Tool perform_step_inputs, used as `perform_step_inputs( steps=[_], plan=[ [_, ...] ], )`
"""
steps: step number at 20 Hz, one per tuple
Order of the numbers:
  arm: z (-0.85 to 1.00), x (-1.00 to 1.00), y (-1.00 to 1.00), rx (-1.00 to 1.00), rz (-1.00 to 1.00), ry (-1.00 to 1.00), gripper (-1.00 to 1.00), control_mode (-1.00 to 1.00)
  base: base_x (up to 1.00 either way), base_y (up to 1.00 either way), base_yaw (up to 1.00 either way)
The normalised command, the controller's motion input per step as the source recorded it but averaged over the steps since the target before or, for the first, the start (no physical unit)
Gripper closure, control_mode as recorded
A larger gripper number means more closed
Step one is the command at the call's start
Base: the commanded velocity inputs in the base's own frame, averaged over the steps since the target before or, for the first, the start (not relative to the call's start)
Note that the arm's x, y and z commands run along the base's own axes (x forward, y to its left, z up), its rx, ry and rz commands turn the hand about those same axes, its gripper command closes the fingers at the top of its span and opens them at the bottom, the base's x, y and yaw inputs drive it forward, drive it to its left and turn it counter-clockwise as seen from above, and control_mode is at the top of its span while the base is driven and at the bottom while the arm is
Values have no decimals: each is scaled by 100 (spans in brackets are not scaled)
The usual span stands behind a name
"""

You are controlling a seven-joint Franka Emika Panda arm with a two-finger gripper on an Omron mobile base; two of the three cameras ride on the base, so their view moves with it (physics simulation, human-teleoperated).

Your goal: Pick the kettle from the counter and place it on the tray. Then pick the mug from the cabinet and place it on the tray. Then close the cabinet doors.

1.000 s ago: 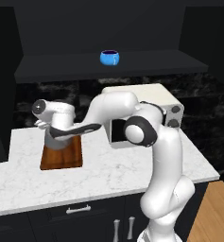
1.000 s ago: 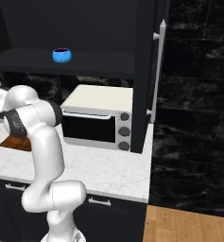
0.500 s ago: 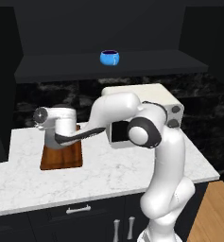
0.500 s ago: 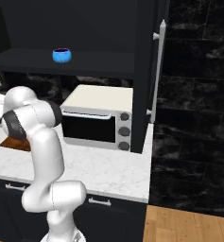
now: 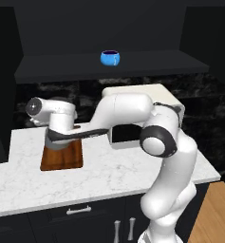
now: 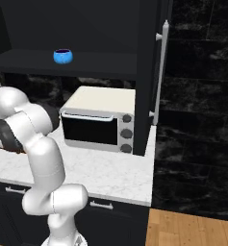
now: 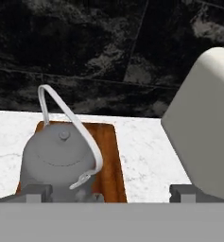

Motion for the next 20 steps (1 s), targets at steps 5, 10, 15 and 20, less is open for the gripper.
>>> perform_step_inputs(
  steps=[5,10,15,20],
  plan=[
    [26,-100,-11,0,-4,0,-100,-100,0,0,0],
    [65,-94,-28,0,0,12,-100,-100,0,0,0],
    [24,-67,-53,6,0,19,-100,-100,0,0,0],
    [0,-15,-41,12,7,-2,-100,-100,0,0,0]
  ],
)
